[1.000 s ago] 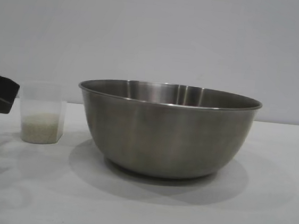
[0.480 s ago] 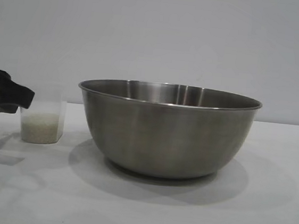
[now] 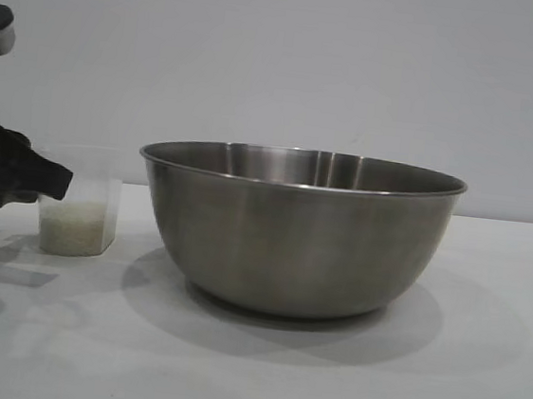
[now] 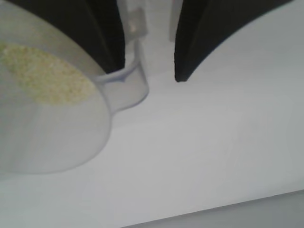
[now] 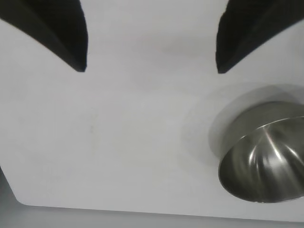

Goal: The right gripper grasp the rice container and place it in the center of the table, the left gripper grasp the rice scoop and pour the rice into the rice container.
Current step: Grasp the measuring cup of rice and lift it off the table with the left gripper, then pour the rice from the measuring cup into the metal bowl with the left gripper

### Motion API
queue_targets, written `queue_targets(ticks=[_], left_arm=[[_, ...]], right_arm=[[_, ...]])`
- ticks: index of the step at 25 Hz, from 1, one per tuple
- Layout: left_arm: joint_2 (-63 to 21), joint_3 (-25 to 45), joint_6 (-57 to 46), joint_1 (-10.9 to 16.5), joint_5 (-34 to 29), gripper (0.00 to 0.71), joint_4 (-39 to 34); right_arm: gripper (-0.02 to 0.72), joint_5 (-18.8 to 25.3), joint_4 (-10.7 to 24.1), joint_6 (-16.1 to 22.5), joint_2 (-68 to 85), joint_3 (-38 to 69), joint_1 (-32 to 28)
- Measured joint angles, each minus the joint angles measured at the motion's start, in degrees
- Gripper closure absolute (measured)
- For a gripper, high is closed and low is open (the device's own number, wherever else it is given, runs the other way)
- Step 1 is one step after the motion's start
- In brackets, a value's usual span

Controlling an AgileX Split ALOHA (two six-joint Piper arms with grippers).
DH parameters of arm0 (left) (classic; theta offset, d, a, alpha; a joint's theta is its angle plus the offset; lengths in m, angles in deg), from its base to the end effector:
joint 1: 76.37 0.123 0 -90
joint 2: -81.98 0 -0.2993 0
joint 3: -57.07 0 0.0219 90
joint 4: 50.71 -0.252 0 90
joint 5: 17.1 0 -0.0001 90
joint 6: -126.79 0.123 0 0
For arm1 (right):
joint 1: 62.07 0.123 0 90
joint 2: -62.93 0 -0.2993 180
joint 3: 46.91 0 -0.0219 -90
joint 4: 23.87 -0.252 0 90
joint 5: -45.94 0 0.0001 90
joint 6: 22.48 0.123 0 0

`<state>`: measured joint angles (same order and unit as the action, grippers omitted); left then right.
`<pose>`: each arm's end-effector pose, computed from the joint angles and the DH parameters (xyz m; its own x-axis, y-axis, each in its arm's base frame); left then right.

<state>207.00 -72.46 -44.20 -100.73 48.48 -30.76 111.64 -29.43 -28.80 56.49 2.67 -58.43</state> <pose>0.3094 -0.0981 0.0761 -0.3294 0.1578 -0.9309 0.1311 0.9840 0.1204 0.0029 0.0111 0.2513 -0.5122 -0.1027 -0.8527 -0.1747 0.9845 -0.0136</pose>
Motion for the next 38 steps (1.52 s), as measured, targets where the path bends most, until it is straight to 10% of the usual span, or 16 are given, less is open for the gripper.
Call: queue_targets(ticks=[6, 13, 38], left_arm=[[0.0, -1.2, 0.9, 0.0, 0.0, 0.438, 0.0], [0.0, -2.0, 2.4, 0.0, 0.0, 0.71, 0.0], [-14.6, -2.1, 21.8, 0.0, -0.7, 0.71, -7.4]], right_arm=[[0.223, 0.0, 0.0, 0.0, 0.0, 0.0, 0.0], [0.223, 0.0, 0.0, 0.0, 0.0, 0.0, 0.0], [0.223, 0.0, 0.0, 0.0, 0.0, 0.0, 0.0]])
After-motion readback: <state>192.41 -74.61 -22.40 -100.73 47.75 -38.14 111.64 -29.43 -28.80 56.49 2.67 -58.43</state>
